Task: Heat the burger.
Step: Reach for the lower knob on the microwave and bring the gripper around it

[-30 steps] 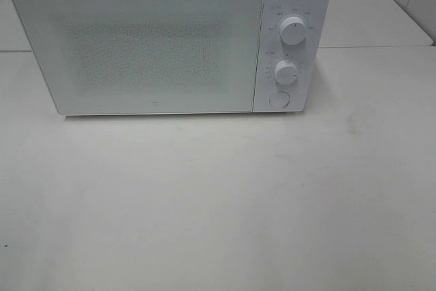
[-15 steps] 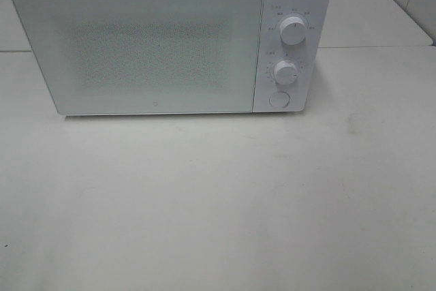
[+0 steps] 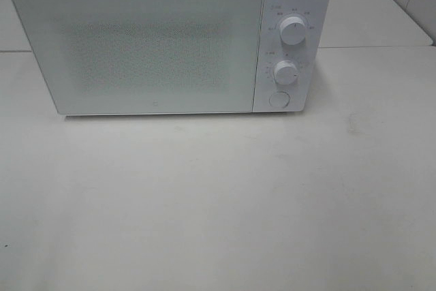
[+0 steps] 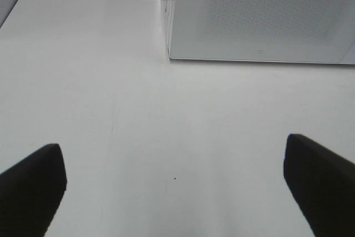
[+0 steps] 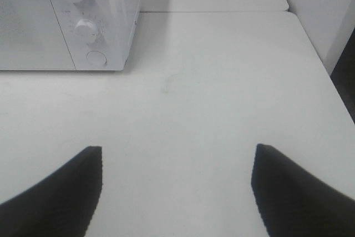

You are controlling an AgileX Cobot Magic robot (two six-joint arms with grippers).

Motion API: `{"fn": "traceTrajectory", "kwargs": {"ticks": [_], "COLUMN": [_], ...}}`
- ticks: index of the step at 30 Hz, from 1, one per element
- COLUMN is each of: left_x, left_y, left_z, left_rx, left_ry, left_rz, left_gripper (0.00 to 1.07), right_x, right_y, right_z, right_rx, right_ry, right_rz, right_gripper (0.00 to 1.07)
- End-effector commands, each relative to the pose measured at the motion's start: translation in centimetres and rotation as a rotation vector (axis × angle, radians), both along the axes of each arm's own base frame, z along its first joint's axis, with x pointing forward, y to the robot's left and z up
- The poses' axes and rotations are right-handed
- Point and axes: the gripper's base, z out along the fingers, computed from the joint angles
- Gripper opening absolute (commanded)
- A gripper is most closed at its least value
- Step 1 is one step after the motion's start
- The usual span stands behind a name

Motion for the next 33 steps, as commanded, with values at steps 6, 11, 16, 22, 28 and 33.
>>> {"fn": "traceTrajectory", "kwargs": {"ticks": [6,11,16,22,28,33], "left_x": [-0.4,-0.4,-0.4,-0.4,-0.4,-0.4], "left_y": [-0.1,-0.1,-0.1,-0.1,-0.1,-0.1], "left_z": [-0.1,-0.1,-0.1,-0.1,-0.1,-0.1], "left_rx": [-0.014,-0.014,-0.014,-0.014,-0.014,-0.014], "left_ry": [-0.024,-0.024,-0.024,-0.024,-0.024,-0.024], "left_rz": [-0.002,-0.002,-0.002,-0.002,-0.002,-0.002], "left_gripper": [1.0,1.0,1.0,1.0,1.0,1.0], "right_x": [3.7,5.7,8.5,10.5,12.8,15.4], "right_y": [0.5,0.8,1.2,1.5,1.8,2.2], "right_z": [1.5,1.7,1.4,0.9,0.7,0.2], "right_rx": [-0.001,-0.005,-0.007,-0.008,-0.008,-0.005], "right_ry": [-0.005,0.009,0.006,0.001,-0.015,-0.031], "right_rz": [0.011,0.018,0.031,0.041,0.053,0.066], "right_gripper": [0.74,0.73,0.72,0.72,0.72,0.72]}}
